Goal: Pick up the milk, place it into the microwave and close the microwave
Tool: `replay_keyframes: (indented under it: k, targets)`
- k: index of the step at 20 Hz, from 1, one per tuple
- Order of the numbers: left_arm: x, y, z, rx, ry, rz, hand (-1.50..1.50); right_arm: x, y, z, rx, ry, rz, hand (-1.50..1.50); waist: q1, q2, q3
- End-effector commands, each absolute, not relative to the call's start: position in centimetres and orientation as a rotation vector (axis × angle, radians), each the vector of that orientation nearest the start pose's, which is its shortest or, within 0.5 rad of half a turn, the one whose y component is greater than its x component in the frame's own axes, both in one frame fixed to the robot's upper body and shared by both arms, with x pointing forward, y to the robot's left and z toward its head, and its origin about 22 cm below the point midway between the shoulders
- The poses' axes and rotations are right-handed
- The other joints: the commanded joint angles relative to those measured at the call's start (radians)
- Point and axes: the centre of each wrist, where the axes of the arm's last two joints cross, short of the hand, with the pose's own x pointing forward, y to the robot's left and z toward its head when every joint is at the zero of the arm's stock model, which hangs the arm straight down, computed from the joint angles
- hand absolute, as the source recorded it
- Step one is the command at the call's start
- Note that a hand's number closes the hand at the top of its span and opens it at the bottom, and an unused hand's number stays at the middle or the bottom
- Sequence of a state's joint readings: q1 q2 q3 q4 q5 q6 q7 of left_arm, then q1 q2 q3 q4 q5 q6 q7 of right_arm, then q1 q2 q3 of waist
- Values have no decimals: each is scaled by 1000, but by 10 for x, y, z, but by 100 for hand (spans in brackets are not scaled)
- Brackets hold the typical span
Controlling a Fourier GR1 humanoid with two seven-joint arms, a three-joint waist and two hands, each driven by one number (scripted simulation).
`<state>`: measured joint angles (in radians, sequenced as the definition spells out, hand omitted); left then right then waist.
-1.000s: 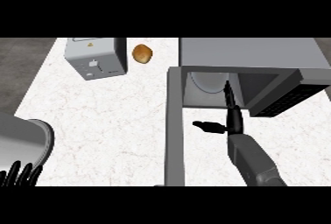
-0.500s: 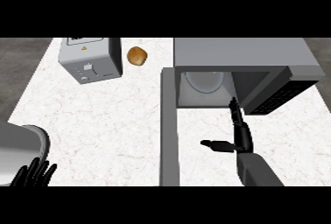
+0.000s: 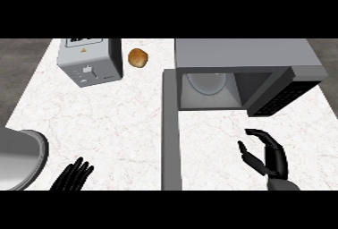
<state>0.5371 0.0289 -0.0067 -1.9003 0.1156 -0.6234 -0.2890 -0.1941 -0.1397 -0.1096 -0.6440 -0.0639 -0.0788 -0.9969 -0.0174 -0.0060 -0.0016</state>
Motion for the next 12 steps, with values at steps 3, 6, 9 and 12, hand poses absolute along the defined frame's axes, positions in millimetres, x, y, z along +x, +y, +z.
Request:
replay_keyframes:
  k: [3, 6, 9, 12]
  targets:
    - [151, 241, -2, -423, -1692, -384, 150, 189, -318, -142, -242, -1816, -41, -150, 1, 3, 0]
    - [152, 222, -15, -475, -1679, -448, 150, 168, -369, -134, -264, -1849, -93, -150, 7, 5, 2]
    - [164, 208, -28, -499, -1680, -427, 150, 148, -369, -127, -255, -1840, -126, -150, 9, 5, 1]
    - [179, 185, -25, -422, -1677, -419, 150, 132, -369, -122, -267, -1830, -144, -150, 7, 5, 1]
